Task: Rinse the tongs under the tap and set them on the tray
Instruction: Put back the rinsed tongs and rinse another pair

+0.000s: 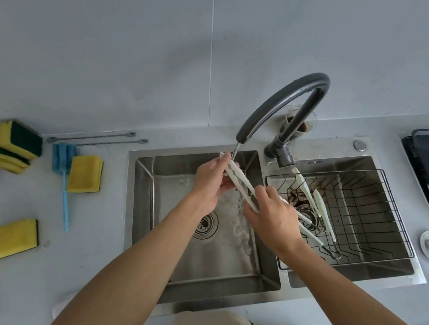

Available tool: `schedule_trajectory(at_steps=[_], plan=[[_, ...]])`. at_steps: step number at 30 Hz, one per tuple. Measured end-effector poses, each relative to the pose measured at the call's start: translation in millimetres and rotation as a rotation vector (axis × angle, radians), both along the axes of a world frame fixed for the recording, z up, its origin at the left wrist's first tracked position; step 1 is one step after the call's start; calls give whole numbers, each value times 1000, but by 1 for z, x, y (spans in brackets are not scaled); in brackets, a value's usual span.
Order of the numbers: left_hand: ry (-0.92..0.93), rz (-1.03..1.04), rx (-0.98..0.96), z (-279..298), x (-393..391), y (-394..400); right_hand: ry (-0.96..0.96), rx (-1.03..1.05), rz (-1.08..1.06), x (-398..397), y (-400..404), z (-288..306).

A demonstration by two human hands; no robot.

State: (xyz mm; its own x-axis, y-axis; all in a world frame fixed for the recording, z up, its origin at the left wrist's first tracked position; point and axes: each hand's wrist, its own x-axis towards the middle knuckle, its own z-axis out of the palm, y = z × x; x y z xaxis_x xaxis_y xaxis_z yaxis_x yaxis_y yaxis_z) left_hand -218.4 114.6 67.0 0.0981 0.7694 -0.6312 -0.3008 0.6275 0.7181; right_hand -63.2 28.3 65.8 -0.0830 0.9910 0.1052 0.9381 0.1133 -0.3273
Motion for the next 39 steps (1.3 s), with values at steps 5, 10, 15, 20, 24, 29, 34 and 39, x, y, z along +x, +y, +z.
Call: schedule_trajectory(at_steps=[5,10,15,20,24,29,34,39], plan=[[-78,28,-8,-1,-6,-1,4,-7,13,2,-3,-1],[-239,76,-7,5,-7,3,776,-590,-235,-3,4,21],[-296,101,-27,12,-5,7,1129,-836,-259,2,8,26],[-254,120,16,13,-9,12,1107,-725,-244,-2,21,29],[-219,163,24,12,-19,12,1078,-705,-210,-5,32,29],[-182,214,13,9,-32,10,1098,-658,-205,-9,44,23],[-170,240,25,11,-39,11,978,-552,-127,-6,54,19],[-147,160,27,8,-26,7,938,-535,-166,8,33,4]])
